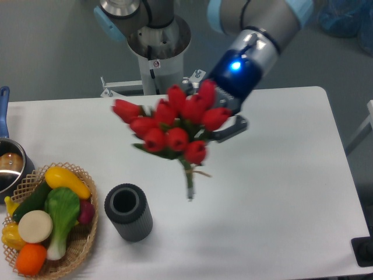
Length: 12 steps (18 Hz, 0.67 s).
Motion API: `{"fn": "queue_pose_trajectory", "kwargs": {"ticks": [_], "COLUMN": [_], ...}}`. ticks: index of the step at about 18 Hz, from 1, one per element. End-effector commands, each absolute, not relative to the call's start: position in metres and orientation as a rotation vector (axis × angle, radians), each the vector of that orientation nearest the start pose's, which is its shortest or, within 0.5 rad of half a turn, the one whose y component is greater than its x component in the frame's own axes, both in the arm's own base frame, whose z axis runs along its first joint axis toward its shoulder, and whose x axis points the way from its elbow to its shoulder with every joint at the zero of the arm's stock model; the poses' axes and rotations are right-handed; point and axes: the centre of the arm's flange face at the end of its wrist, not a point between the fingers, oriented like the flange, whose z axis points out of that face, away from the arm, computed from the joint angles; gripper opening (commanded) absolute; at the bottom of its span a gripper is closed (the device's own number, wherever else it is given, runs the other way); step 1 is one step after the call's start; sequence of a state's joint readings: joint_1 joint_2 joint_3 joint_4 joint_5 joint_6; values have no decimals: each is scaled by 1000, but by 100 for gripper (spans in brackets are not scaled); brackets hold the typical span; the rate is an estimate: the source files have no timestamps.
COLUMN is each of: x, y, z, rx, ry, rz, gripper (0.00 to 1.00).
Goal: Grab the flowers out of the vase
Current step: 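Carry the tulip bunch up and away from the vase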
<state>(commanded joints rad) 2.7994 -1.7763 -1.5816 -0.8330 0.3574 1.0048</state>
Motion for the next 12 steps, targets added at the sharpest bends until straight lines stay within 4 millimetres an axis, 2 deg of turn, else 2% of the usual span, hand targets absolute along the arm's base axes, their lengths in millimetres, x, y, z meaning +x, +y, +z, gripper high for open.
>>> {"fn": "queue_pose_trajectory", "kwargs": {"ticks": [3,12], "x": [-484,-497], "y": [394,378], "z": [503,480], "rx": [-1879,-1887], "ry": [107,80], "rz": [-105,-102], "gripper": [37,36]}}
